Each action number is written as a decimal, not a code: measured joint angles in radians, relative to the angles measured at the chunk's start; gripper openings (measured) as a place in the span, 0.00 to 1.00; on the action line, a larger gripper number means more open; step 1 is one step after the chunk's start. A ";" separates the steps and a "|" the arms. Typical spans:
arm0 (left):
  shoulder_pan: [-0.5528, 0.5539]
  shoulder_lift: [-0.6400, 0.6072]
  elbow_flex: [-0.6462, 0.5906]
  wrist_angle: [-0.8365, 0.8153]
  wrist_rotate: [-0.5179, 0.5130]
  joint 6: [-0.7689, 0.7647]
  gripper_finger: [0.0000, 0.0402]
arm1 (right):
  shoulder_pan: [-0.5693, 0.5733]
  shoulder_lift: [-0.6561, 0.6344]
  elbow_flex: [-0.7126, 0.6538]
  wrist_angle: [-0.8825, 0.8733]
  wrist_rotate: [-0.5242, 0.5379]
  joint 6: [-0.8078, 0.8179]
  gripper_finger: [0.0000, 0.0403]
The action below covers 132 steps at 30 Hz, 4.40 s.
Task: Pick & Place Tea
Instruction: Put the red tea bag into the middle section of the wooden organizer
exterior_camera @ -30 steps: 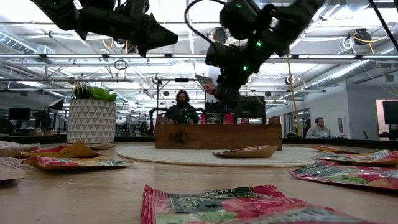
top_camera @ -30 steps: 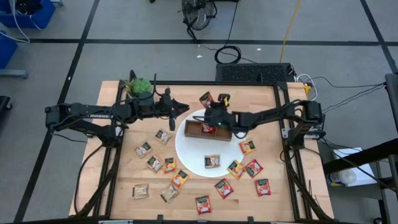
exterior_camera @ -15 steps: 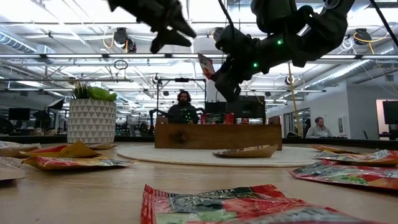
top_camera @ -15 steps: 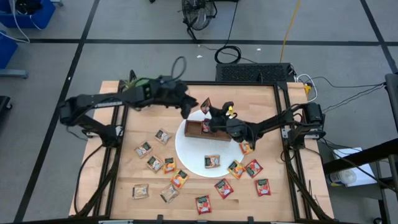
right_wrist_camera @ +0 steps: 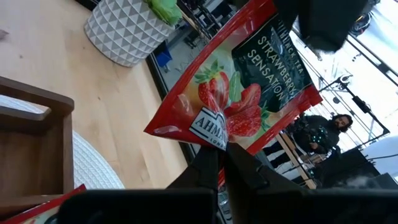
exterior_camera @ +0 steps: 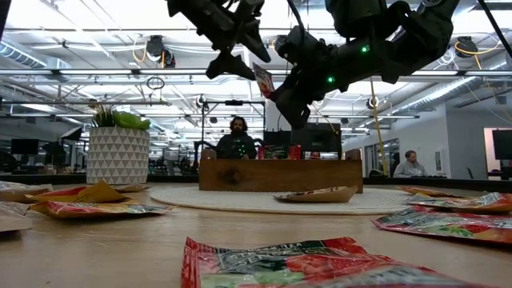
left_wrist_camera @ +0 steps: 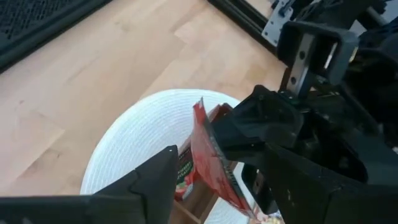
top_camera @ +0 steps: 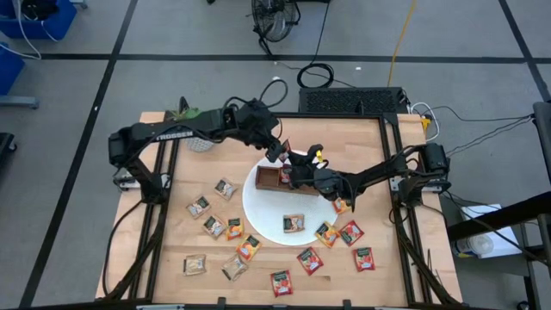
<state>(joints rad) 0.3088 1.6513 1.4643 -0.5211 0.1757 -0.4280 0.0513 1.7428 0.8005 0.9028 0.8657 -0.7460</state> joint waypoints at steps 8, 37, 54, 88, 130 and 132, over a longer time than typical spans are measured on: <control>0.000 0.000 0.000 -0.018 0.008 -0.005 0.49 | 0.000 0.000 0.000 0.005 0.001 0.000 0.00; -0.046 -0.062 0.000 -0.180 -0.095 0.629 0.01 | 0.071 -0.033 0.000 -0.005 0.241 0.142 0.19; -0.134 0.050 -0.190 0.123 0.034 1.066 0.00 | 0.121 -0.508 -0.211 -0.172 0.233 0.312 0.18; -0.109 0.211 -0.166 0.218 -0.133 0.870 0.19 | 0.121 -0.546 -0.272 -0.182 0.233 0.367 0.18; -0.185 0.407 0.068 -0.081 -0.171 1.125 0.00 | 0.112 -0.546 -0.274 -0.211 0.285 0.338 0.18; -0.185 0.407 0.068 -0.094 -0.168 1.114 0.00 | 0.112 -0.546 -0.274 -0.212 0.285 0.338 0.18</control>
<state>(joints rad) 0.1242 2.0579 1.5318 -0.6153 0.0076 0.6858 0.1635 1.1969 0.5266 0.6910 1.1511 -0.4084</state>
